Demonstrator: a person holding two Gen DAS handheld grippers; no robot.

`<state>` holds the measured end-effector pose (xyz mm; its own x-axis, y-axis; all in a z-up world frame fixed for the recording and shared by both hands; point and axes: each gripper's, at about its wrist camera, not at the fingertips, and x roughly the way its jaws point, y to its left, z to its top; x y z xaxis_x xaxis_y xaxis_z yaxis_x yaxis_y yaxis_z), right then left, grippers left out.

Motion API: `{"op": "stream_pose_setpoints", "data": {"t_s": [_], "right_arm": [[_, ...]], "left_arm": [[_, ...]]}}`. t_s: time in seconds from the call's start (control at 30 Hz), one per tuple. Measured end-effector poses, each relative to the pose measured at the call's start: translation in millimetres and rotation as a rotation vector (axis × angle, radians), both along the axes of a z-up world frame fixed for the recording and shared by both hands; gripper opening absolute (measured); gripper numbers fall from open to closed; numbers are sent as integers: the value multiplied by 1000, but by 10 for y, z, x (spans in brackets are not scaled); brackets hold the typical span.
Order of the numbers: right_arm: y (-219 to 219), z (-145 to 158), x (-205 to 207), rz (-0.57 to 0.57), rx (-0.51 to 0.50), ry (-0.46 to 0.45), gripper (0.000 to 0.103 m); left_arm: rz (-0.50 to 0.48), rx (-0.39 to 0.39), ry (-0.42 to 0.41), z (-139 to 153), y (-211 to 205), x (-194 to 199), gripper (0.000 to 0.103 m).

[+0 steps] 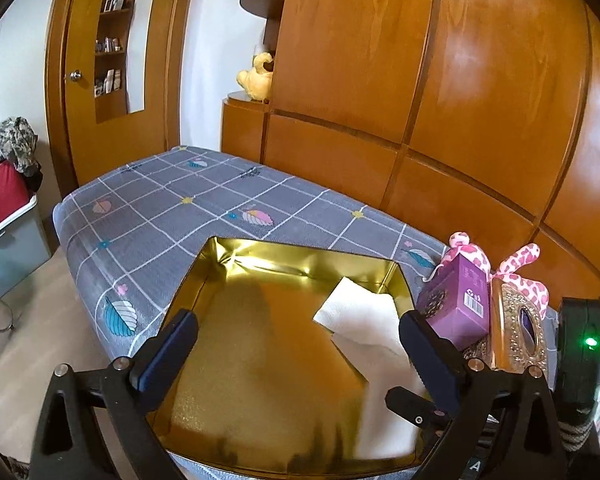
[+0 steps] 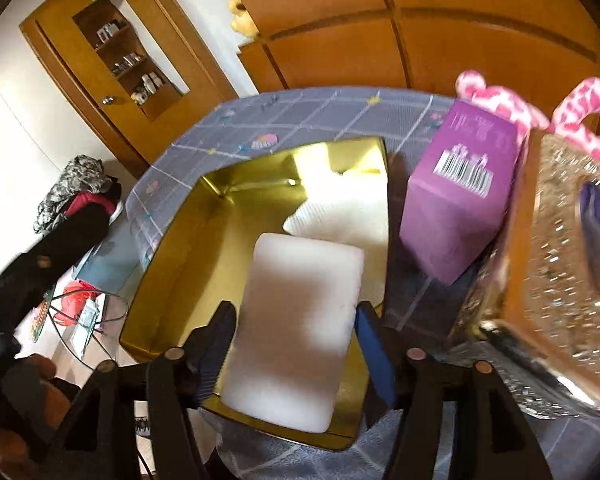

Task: Organize soft objects
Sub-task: 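Lower the white foam pad into the gold tray and open the right gripper, then reach the left gripper to the white knit glove and grasp it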

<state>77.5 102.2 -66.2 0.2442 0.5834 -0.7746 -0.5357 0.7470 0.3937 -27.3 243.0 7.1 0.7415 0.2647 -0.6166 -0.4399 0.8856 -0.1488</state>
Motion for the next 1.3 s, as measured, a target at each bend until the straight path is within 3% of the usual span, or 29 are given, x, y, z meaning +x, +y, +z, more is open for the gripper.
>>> {"op": "stream_pose_setpoints", "data": {"t_s": [0.23, 0.43, 0.6, 0.9, 1.13, 1.3], "right_arm": [[-168, 103, -86, -22, 18, -31, 77], [-535, 302, -252, -91, -45, -156, 77], [-942, 423, -367, -170, -84, -237, 77], [-2177, 548, -468, -449, -146, -269, 77], [-3414, 603, -682, -745, -201, -255, 77], [-4266, 608, -840, -998, -218, -228, 77]], "left_arm": [[-3, -29, 4, -43, 21, 22, 101], [-38, -44, 7, -75, -52, 47, 101], [-123, -39, -3, -58, -253, 67, 101], [-452, -41, -60, 133, -972, 101, 100], [-774, 35, -26, 217, -2037, 289, 96], [-997, 102, 1, 31, -2849, 440, 96]]}}
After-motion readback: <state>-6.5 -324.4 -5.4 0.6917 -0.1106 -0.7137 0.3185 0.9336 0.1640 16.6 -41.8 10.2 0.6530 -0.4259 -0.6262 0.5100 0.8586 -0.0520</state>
